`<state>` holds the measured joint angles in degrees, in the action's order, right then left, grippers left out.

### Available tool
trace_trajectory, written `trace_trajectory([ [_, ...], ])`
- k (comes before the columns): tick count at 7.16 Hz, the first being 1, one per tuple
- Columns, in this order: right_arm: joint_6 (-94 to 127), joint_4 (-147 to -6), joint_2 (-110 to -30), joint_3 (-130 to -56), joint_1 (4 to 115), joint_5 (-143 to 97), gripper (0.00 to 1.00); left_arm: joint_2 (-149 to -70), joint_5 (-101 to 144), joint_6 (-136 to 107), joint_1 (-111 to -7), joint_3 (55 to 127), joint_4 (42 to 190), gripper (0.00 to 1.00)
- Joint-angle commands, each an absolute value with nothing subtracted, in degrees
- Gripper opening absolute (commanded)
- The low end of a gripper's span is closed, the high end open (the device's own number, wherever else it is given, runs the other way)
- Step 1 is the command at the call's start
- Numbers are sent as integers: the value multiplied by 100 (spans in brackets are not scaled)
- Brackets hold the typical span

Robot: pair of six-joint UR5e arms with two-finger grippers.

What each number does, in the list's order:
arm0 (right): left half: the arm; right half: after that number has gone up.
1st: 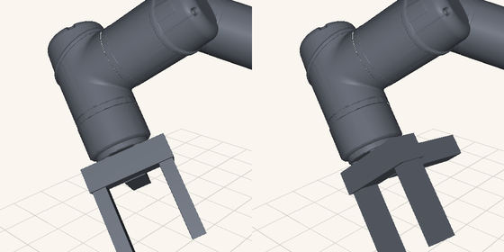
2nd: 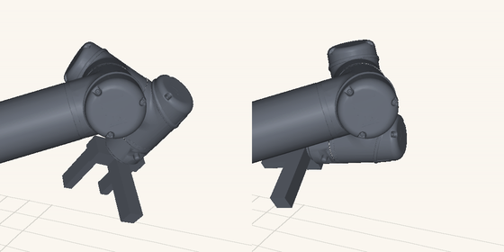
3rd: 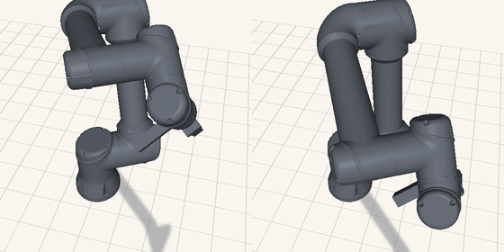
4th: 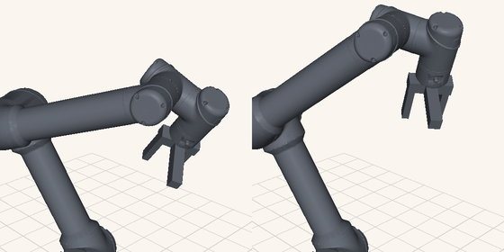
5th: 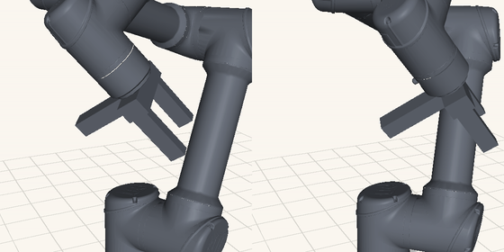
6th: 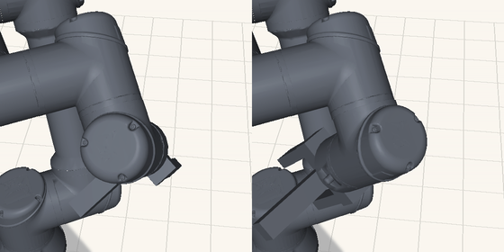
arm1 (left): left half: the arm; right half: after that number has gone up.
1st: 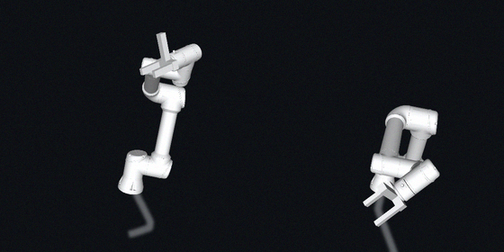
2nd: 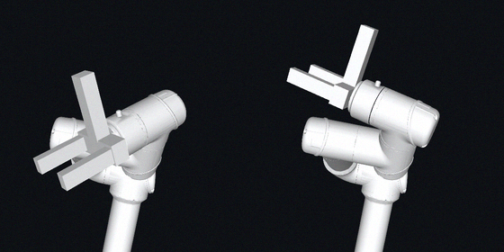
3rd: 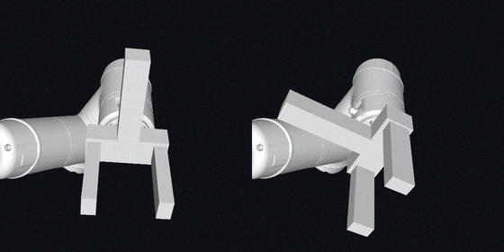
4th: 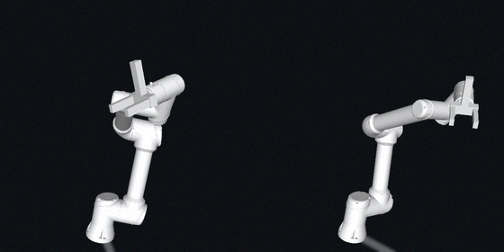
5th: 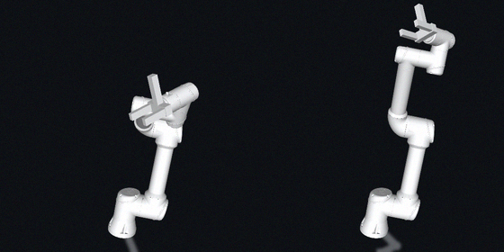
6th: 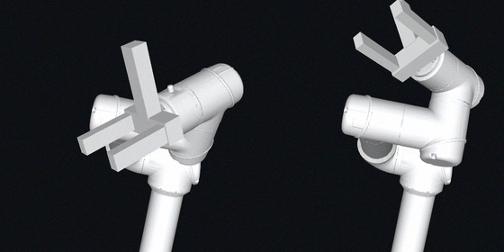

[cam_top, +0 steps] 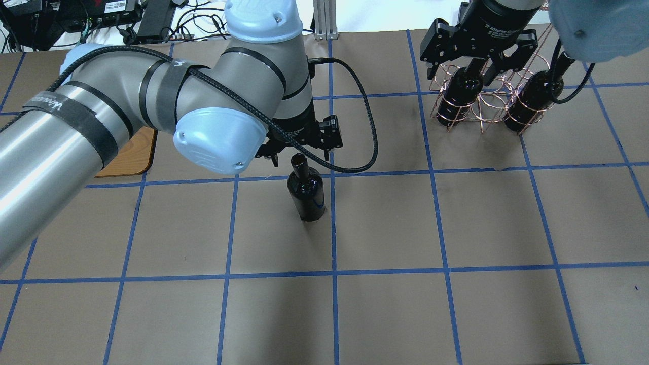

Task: Take wine from basket and place on tray
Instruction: 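Close the left gripper on the bottle neck while the right arm withdraws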

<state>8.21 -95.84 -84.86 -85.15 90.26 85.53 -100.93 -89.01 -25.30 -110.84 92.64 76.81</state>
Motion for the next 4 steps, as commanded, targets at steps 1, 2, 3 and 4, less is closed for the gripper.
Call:
trace_trajectory([
  [1, 791, -9624, -8481, -8648, 9026, 8561, 100, -10081, -8938, -2497, -11109, 9299, 7682, 100],
  [2, 791, -9554, -8481, -8657, 9035, 8587, 100, -10029, -8965, -2383, -11101, 9308, 7682, 99],
  [3, 791, -9519, -8516, -8666, 9035, 8596, 100, -10028, -8974, -2217, -11101, 9308, 7682, 92],
  [4, 800, -9510, -8508, -8675, 9018, 8613, 100, -10063, -8991, -2319, -11101, 9316, 7699, 91],
])
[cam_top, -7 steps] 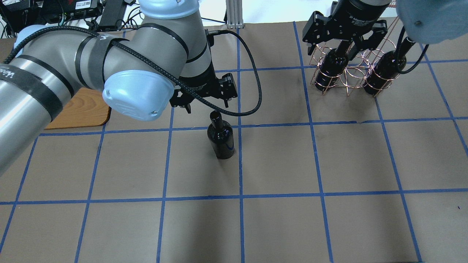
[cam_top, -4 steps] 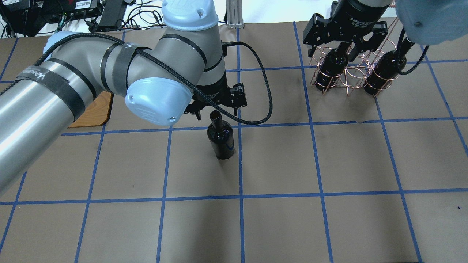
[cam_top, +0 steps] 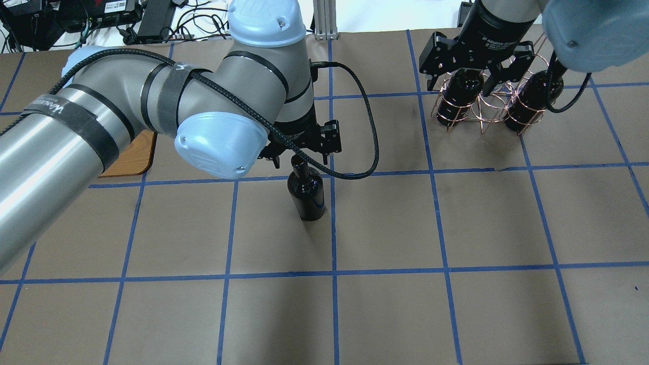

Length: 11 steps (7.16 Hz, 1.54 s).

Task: Take wine from basket and place on tray
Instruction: 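Close the left gripper on the bottle neck while the right arm withdraws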

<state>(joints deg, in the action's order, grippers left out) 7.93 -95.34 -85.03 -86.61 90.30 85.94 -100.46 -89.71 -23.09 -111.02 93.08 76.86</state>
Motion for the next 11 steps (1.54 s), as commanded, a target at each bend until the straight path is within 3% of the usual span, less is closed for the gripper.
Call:
trace_trajectory([
  [1, 809, -9492, -8543, -8675, 9035, 8665, 100, -10081, -8948, -2346, -11101, 9421, 7664, 91],
  [2, 800, -9518, -8560, -8675, 9035, 8762, 100, -10064, -8965, -2268, -11101, 9465, 7664, 86],
  [4, 782, -9483, -8499, -8684, 9035, 8771, 100, -10055, -8965, -2241, -11101, 9457, 7655, 65],
  [6, 713, -9554, -8595, -8675, 9035, 8772, 100, -10055, -8965, -2241, -11101, 9457, 7638, 52],
  [8, 204, -9545, -8640, -8675, 9035, 8798, 100, -10046, -8965, -2215, -11101, 9457, 7638, 31],
  [10, 132, -9449, -8657, -8684, 9035, 8981, 100, -9924, -8982, -2232, -11083, 9448, 7655, 4],
  [11, 132, -9413, -8657, -8675, 9026, 8982, 100, -9905, -9009, -2215, -11057, 9379, 7647, 0],
])
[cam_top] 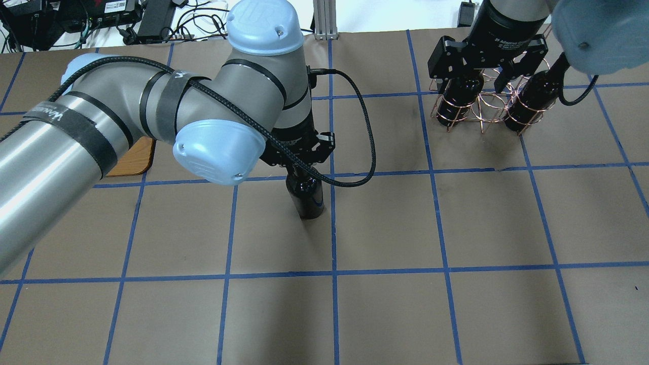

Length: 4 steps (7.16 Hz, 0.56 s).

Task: Take wine from basket and place on tray
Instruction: 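Carry the bottle with the left gripper and lay it on the wooden tray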

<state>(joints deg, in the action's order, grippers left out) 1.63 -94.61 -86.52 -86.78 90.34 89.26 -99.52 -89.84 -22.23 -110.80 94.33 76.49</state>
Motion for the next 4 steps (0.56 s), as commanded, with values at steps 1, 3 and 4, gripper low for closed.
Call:
trace_trajectory([
  [1, 97, -9335, -8657, -8684, 9026, 8974, 100, -9801, -9139, -2006, -10978, 9282, 7725, 0],
  [3, 79, -9290, -8692, -8675, 9018, 9000, 100, -9529, -9342, -1112, -10462, 9097, 8068, 0],
  [4, 79, -9273, -8745, -8684, 9035, 8983, 100, -9510, -9256, -464, -9954, 8931, 8103, 0],
])
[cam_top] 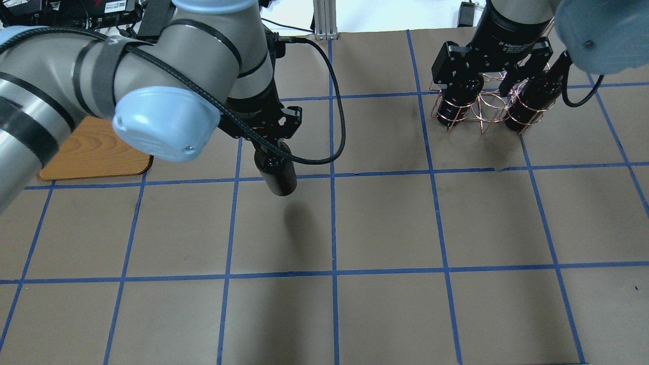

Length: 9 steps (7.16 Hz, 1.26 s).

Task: Take wine from basket and place on tray
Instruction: 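Carry the bottle with the left gripper and lay it on the wooden tray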

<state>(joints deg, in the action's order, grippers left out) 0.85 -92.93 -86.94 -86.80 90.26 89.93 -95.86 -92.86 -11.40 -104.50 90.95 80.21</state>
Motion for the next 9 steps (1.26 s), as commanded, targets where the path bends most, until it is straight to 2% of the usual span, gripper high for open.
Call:
trace_trajectory([
  [1, 88, -9238, -8745, -8684, 9035, 8982, 100, -9449, -9046, -92, -9349, 8677, 8530, 0],
  [3, 88, -9229, -8754, -8684, 9035, 8991, 100, -9597, -8939, 708, -8302, 7992, 9279, 0],
  [6, 70, -9229, -8763, -8684, 9026, 9000, 100, -9869, -9070, 2317, -6930, 7859, 9361, 0],
  [9, 70, -9237, -8763, -8684, 9026, 9000, 100, -10597, -8965, 2962, -6233, 7525, 8854, 0],
])
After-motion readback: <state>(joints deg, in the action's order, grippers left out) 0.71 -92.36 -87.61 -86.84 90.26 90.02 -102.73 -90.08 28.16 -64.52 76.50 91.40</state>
